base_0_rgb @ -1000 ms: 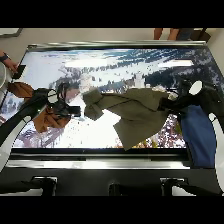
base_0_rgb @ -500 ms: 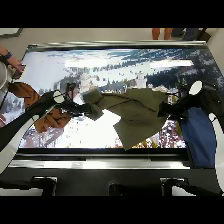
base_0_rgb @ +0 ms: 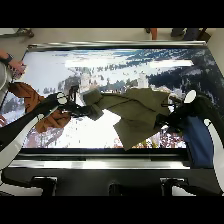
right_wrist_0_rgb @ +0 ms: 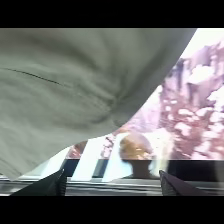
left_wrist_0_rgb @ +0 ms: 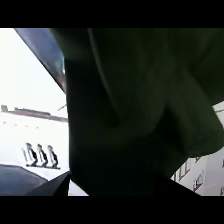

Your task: Fold the shirts.

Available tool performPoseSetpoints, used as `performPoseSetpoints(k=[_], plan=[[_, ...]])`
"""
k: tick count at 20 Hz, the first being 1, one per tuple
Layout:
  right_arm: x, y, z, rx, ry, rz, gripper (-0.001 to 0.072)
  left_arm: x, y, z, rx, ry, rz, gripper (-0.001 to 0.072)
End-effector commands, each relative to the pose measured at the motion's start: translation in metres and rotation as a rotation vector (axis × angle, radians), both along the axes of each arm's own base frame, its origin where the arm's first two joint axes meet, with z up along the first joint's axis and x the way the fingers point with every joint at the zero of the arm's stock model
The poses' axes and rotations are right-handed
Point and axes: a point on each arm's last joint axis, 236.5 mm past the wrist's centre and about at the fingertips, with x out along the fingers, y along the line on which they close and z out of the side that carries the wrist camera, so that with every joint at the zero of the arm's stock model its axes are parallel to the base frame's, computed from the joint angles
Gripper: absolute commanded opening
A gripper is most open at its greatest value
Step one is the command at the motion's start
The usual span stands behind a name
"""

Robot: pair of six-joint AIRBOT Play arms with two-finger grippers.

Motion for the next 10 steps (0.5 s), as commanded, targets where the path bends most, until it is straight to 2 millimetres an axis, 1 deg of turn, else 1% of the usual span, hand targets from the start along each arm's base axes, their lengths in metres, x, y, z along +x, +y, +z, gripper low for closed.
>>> performPoseSetpoints(k=[1, 2, 3, 4, 5, 6, 7, 10], plan=[[-0.003, 0.014, -0.018, 0.052, -0.004, -0.047, 0.0687, -0.001, 0.002, -0.014, 0.011, 0.019, -0.003, 0.0424], [-0.003, 0.013, -0.023, 0.048, -0.011, -0.055, 0.0687, 0.001, 0.002, -0.014, 0.01, 0.013, 0.001, 0.0362], [-0.001, 0.013, -0.028, 0.046, -0.024, -0.064, 0.0684, 0.004, 0.002, -0.013, 0.008, 0.003, 0.012, 0.0324], [0.003, 0.018, -0.03, 0.064, -0.04, -0.084, 0.0683, 0.007, 0.002, -0.012, 0.005, -0.003, 0.025, 0.0156], [0.008, 0.024, -0.031, 0.093, -0.057, -0.109, 0.0682, 0.009, 0.001, -0.011, 0.002, -0.01, 0.028, 0.0057], [0.013, 0.029, -0.032, 0.113, -0.076, -0.133, 0.0682, 0.011, 0.001, -0.009, 0.001, -0.017, 0.027, 0.003], [0.016, 0.028, -0.035, 0.11, -0.092, -0.144, 0.068, 0.014, 0.0, -0.005, -0.002, -0.027, 0.026, 0.003], [0.02, 0.026, -0.045, 0.099, -0.118, -0.178, 0.0669, 0.024, -0.004, 0.017, -0.013, -0.076, 0.003, 0.0029]])
